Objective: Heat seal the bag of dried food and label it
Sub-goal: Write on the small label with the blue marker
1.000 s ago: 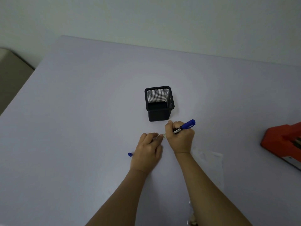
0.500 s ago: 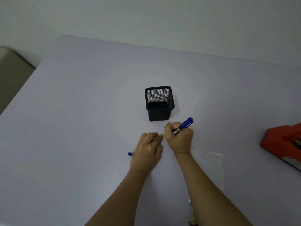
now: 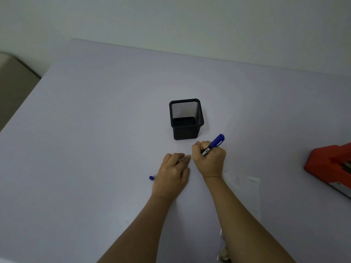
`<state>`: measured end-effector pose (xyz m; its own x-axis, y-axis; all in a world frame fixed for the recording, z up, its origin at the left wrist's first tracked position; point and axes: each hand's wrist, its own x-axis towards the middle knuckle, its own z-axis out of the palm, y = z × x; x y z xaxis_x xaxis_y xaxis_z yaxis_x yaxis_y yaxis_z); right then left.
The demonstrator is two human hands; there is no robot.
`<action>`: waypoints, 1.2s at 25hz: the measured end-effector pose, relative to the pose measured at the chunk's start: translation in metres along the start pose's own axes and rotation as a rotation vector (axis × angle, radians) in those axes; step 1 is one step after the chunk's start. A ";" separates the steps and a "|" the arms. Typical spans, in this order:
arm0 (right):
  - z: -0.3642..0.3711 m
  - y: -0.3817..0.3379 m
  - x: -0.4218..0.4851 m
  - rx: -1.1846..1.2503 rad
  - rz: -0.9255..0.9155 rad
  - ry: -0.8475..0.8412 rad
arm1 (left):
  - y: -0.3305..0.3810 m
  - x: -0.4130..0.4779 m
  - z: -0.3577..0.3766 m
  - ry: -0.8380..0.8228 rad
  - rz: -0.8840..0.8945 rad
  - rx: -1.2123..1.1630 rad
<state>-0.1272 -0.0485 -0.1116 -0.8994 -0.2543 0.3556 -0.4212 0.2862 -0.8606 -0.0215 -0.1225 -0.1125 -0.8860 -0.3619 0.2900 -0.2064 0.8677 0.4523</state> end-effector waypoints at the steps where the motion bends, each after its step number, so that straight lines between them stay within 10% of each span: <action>1: 0.000 0.000 0.000 -0.007 -0.006 0.002 | 0.000 0.000 0.000 0.002 0.002 -0.003; 30: -0.001 -0.001 0.001 -0.029 -0.044 0.001 | 0.000 0.001 0.002 0.001 0.000 0.002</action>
<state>-0.1277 -0.0483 -0.1097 -0.8799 -0.2663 0.3935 -0.4637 0.3012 -0.8332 -0.0228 -0.1218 -0.1136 -0.8855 -0.3626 0.2906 -0.2074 0.8680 0.4511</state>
